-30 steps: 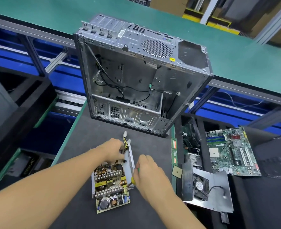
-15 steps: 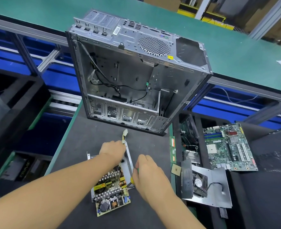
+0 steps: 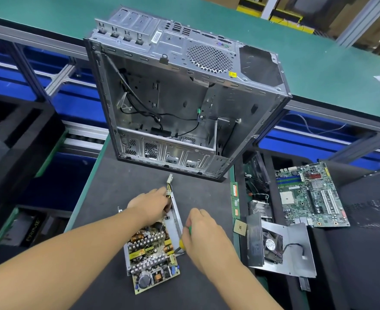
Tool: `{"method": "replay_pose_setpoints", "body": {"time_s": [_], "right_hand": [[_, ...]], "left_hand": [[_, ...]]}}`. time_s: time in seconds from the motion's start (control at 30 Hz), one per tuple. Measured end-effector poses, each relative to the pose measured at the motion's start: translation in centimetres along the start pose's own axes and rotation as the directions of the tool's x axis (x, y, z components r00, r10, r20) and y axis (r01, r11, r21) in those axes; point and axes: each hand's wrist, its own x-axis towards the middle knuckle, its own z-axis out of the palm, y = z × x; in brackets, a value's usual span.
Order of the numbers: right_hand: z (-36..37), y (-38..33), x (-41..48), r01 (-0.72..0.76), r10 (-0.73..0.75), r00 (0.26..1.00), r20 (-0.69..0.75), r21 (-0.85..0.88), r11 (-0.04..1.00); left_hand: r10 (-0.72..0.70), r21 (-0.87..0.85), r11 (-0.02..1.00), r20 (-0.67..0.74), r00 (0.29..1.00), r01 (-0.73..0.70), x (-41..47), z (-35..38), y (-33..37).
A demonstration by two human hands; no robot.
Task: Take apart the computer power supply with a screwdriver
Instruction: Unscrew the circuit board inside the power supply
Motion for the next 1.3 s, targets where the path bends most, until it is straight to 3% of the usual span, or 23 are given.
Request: {"method": "replay_pose_setpoints", "body": {"time_s": [0.17, 0.4, 0.63, 0.8, 0.97, 1.3], "right_hand": [[0.1, -0.2, 0.2, -0.004, 0.004, 1.000, -0.011, -0.002, 1.000], [0.1, -0.3, -0.2, 0.012, -0.011, 1.000, -0.018, 0.025, 1.000], [-0.5, -1.5, -0.3, 0.052, -0.048, 0.985, -0.166, 0.018, 0.998], [0.3, -1.7, 0.1, 0.065, -0.040, 0.977, -0.208, 0.113, 0.991], [1.4, -1.5, 0.7, 0.066, -0.019, 0.966, -0.258, 0.177, 0.982], [1.8, -2.3, 1.7, 0.036, -0.020, 0.978, -0.206, 0.074, 0.997]], "left_hand": [[0.053, 0.000, 0.999, 0.091, 0.994, -0.053, -0.4, -0.4, -0.9], [-0.034, -0.072, 0.997, 0.016, 0.999, 0.035, -0.9, -0.3, -0.3], [-0.056, 0.009, 0.998, 0.003, 0.998, 0.056, -1.1, 0.1, 0.1], [-0.094, -0.158, 0.982, 0.060, 0.994, 0.103, -1.0, -0.7, 0.0], [-0.130, -0.182, 0.974, 0.048, 0.990, 0.137, -0.7, -1.1, 0.1], [-0.120, -0.178, 0.976, 0.041, 0.992, 0.125, -0.6, -1.3, -0.1]]}}
